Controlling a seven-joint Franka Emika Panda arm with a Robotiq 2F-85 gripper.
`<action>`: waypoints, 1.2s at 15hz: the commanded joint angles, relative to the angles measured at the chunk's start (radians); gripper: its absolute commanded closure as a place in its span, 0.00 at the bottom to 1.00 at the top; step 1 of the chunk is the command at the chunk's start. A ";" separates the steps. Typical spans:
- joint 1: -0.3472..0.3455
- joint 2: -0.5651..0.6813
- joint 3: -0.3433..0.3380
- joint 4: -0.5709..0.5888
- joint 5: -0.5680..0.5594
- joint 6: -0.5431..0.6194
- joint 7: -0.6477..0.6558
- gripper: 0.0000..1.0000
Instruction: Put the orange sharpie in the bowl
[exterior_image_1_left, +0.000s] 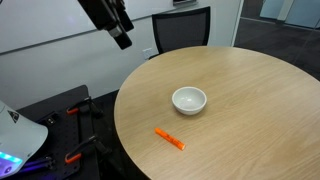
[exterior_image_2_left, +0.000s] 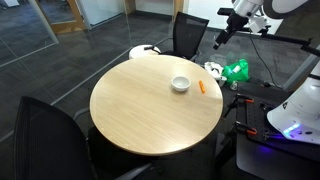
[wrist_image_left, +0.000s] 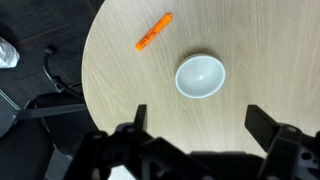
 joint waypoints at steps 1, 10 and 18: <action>-0.058 0.033 0.040 -0.035 0.011 0.045 0.123 0.00; -0.102 0.303 0.021 0.051 0.032 0.123 0.237 0.00; -0.062 0.621 -0.037 0.226 0.105 0.167 0.242 0.00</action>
